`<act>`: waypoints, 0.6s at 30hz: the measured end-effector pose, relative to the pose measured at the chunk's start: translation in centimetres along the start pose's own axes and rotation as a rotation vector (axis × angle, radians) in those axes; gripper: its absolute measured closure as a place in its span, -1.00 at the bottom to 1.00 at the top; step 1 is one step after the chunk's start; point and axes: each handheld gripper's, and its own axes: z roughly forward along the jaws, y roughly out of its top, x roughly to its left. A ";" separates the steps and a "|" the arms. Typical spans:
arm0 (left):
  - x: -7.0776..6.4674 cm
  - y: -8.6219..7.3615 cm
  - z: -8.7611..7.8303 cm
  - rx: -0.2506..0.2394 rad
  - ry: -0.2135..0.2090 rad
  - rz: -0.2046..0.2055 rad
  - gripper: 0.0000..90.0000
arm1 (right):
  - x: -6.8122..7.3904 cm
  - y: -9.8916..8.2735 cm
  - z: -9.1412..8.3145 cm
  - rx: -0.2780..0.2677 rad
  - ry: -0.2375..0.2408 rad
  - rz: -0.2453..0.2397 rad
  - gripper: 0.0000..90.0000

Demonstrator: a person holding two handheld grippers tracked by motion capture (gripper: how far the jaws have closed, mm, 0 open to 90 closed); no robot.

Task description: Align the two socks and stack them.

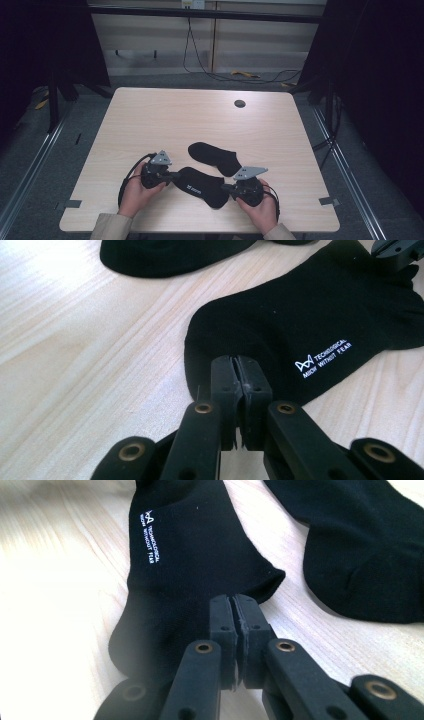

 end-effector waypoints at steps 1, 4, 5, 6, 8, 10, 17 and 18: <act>0.0 0.1 -0.3 -0.012 0.003 -0.001 0.94 | 0.0 0.1 -0.1 -0.007 0.003 0.001 0.94; 0.0 0.2 -0.6 -0.024 0.005 -0.004 0.94 | 0.0 0.1 -0.2 -0.015 0.008 0.002 0.95; 0.0 0.3 -1.0 -0.030 0.007 -0.007 0.95 | -0.1 0.2 -0.4 -0.021 0.012 0.008 0.95; 0.0 0.4 -1.1 -0.033 0.004 -0.004 0.95 | -0.1 0.2 -0.4 -0.025 0.015 0.011 0.95; 0.0 0.5 -1.4 -0.038 0.004 -0.008 0.95 | -0.2 0.3 -0.5 -0.031 0.018 0.025 0.95; 0.0 0.5 -1.5 -0.040 0.005 -0.006 0.95 | -0.2 0.3 -0.6 -0.035 0.022 0.025 0.95; 0.4 0.1 -1.3 -0.027 0.014 -0.019 0.95 | 0.4 0.2 -1.0 -0.049 -0.064 -0.033 0.73; 0.4 0.1 -1.3 -0.026 0.014 -0.019 0.95 | 0.5 0.2 -1.0 -0.044 -0.057 -0.037 0.71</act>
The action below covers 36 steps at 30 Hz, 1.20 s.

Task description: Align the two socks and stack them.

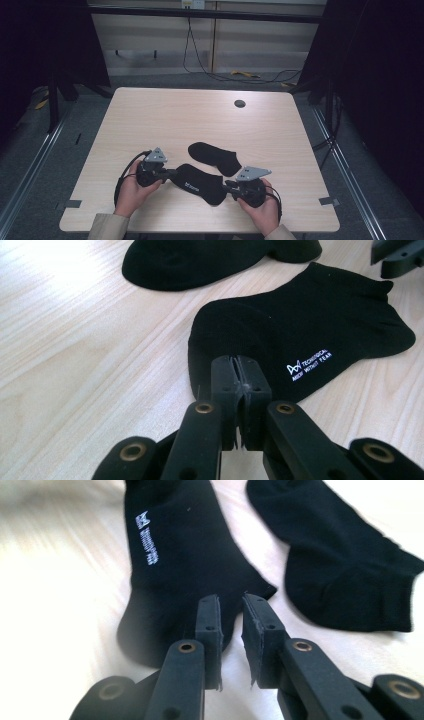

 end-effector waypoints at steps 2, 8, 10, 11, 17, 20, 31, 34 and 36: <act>0.0 0.0 0.1 -0.003 -0.001 -0.006 0.95 | 0.1 -0.2 0.3 0.010 -0.004 -0.007 0.66; -0.1 0.0 -0.1 -0.004 -0.001 -0.002 0.95 | 0.3 -0.4 0.9 0.056 0.007 -0.022 0.92; -0.2 0.2 -0.2 -0.013 0.003 0.001 0.95 | 0.4 -0.2 0.9 0.063 0.024 -0.024 0.96; -0.2 0.3 -0.4 -0.021 0.000 0.002 0.95 | 0.4 -0.2 0.8 0.061 0.028 -0.018 0.96; -0.3 1.3 -1.1 -0.047 -0.001 0.009 0.95 | -0.2 0.8 -0.6 -0.004 0.048 0.005 0.96; -0.1 1.7 -1.1 -0.060 -0.008 0.003 0.95 | -0.5 1.2 -1.1 -0.020 0.053 0.012 0.96; 1.8 5.2 0.3 -0.071 0.007 -0.026 0.95 | -3.3 3.4 -2.3 -0.075 -0.010 0.029 0.96; 2.3 5.5 0.6 -0.060 0.012 -0.028 0.95 | -3.8 3.5 -2.3 -0.080 -0.013 0.042 0.96; 2.7 6.1 1.2 -0.059 0.007 -0.040 0.95 | -4.5 3.6 -2.0 -0.076 -0.032 0.045 0.96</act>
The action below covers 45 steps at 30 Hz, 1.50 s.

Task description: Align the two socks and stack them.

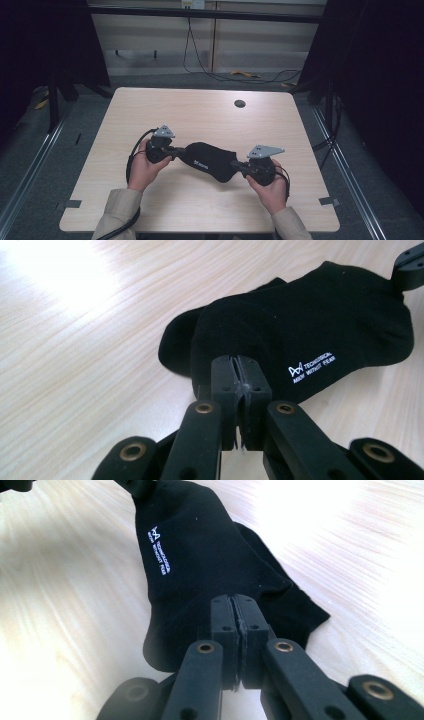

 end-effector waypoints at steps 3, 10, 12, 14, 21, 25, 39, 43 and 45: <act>0.2 0.7 0.6 0.012 0.009 0.003 0.95 | -0.6 0.0 0.4 0.007 -0.009 0.004 0.96; 1.2 1.4 2.3 0.046 0.014 -0.008 0.95 | -1.9 -0.5 1.1 0.022 -0.026 0.030 0.96; 1.3 1.5 2.6 0.045 0.017 -0.014 0.95 | -2.3 -0.6 1.4 0.020 -0.023 0.041 0.96; 1.6 1.8 3.0 0.066 0.027 0.003 0.95 | -2.5 -0.7 1.6 0.021 -0.022 0.048 0.96; 1.9 2.3 4.4 0.079 0.050 0.000 0.94 | -3.2 -1.1 2.3 0.039 -0.033 0.052 0.96; 2.0 2.4 5.0 0.093 0.043 0.005 0.94 | -3.6 -0.9 2.4 0.049 -0.031 0.050 0.96; 1.7 1.4 6.6 0.121 0.060 0.003 0.94 | -4.4 -2.2 3.5 0.113 -0.067 0.048 0.95; 1.5 1.2 6.5 0.119 0.059 0.013 0.94 | -4.5 -2.3 3.4 0.113 -0.081 0.045 0.94; 1.4 1.2 6.4 0.115 0.055 0.019 0.94 | -4.5 -2.2 3.3 0.108 -0.090 0.046 0.91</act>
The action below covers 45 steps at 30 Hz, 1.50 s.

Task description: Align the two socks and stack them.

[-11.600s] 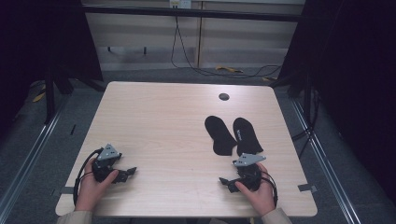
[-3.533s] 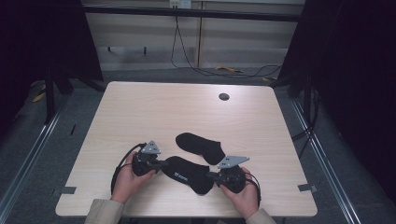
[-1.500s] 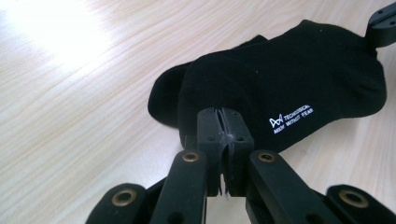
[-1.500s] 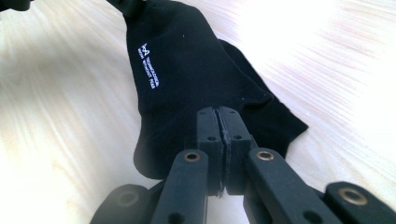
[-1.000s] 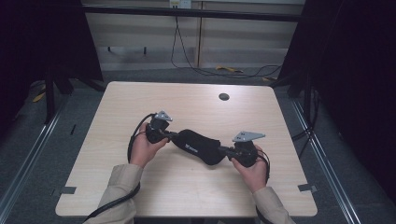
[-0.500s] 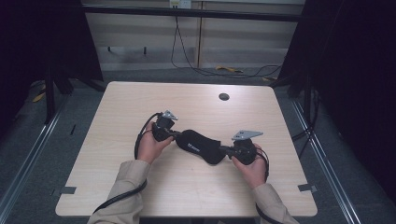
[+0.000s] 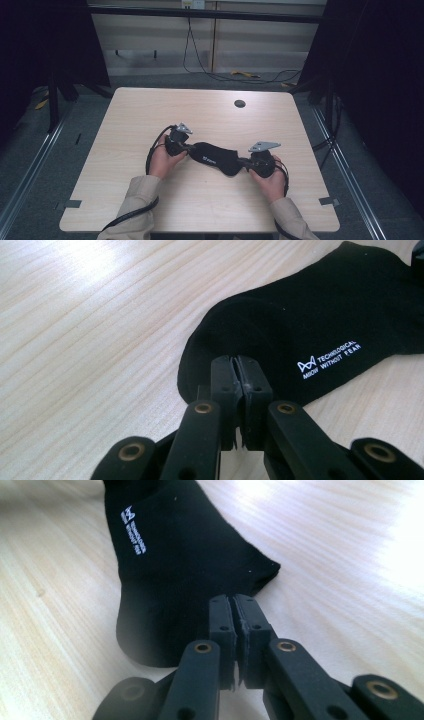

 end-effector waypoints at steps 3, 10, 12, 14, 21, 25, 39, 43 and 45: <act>-0.1 0.0 -0.1 -0.003 0.007 0.006 0.93 | 0.0 0.1 -0.3 -0.015 -0.024 0.006 0.80; -0.1 -0.1 -0.1 -0.003 0.011 0.009 0.93 | 0.3 0.8 -0.8 -0.047 -0.031 -0.038 0.91; -0.2 -0.1 0.0 -0.002 0.015 0.010 0.93 | 0.8 0.8 -0.4 -0.027 -0.003 -0.073 0.97; -0.2 -0.1 0.0 -0.002 0.016 0.008 0.93 | 1.1 0.7 0.3 0.002 -0.002 -0.095 0.98; -0.7 -0.8 -0.2 0.016 0.006 0.015 0.93 | 1.5 0.0 0.9 0.039 0.002 -0.124 0.99; -1.3 -1.4 -1.5 -0.029 0.017 0.006 0.85 | 2.1 -0.4 0.4 0.048 0.014 -0.122 0.99; -0.4 -1.2 0.3 -0.017 0.046 -0.014 0.68 | 2.1 -0.7 0.3 0.033 0.021 -0.118 0.99; -0.4 -1.2 0.4 -0.009 0.038 -0.033 0.88 | 2.0 -0.8 0.3 0.031 0.023 -0.107 0.99; -0.2 -0.8 -0.2 -0.029 0.053 -0.032 0.91 | 2.0 -0.9 0.3 0.026 0.027 -0.106 0.99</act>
